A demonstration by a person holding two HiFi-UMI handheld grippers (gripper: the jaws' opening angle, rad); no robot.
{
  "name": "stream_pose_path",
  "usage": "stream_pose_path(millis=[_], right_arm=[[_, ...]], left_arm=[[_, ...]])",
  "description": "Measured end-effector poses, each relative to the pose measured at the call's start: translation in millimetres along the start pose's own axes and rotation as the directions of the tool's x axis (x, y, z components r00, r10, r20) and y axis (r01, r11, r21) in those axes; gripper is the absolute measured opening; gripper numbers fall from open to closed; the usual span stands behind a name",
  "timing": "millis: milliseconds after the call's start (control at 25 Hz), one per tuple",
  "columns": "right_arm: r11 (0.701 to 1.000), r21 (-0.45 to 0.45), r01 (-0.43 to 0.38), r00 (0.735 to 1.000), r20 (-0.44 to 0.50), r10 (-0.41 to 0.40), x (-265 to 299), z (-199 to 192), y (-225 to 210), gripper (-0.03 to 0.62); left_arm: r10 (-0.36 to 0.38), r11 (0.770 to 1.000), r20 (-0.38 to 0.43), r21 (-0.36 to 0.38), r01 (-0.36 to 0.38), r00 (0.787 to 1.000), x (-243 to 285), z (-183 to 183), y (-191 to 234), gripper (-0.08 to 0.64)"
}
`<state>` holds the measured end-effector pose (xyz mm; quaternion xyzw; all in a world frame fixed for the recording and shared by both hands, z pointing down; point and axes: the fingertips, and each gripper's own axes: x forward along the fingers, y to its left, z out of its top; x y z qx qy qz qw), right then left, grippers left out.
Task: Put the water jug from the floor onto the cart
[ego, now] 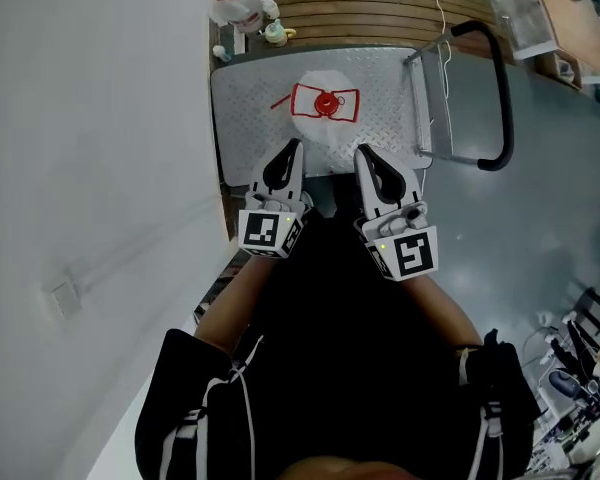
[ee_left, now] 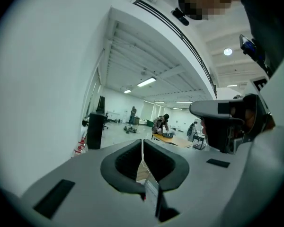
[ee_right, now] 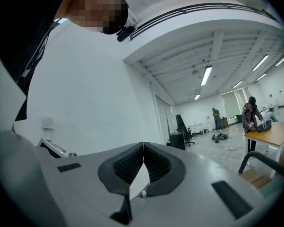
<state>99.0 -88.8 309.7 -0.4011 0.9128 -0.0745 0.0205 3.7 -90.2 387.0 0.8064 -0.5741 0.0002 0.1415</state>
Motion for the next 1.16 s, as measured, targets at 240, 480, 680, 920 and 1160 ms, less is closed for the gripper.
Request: stream_pose_path(millis=[240,480,680,920,1160], right_arm=[[0.997,-0.052,-0.061,0.997,0.043,0.063,-4,4,56,0.018],[0.997,-0.073,-0.003,1.0,0.03,0.006,-18,1,71,0.018],[0.994,-0.091,0.062,0.998,0.016,-0.061,-30,1,69,0.018],[0.986,-0.111,0.124,0.992,0.028,-0.122,-47,-1,71,0.018],[0.979,-0.118,0.167,0.986,0.033,-0.164,-54,2,66,0.018]], left_arm=[[0.015,1.0,0.027,0.014,-0.015,1.0,-40,-5,13,0.028],[-0.03,0.999,0.065,0.032,0.028,0.997,-60,6,9,0.029],[-0.067,0.997,0.078,0.039,0.064,0.995,-65,19,-1,0.029],[-0.117,0.992,0.074,0.057,0.113,0.99,-73,12,-11,0.029],[-0.16,0.986,0.067,0.064,0.155,0.985,-72,13,-24,0.029]])
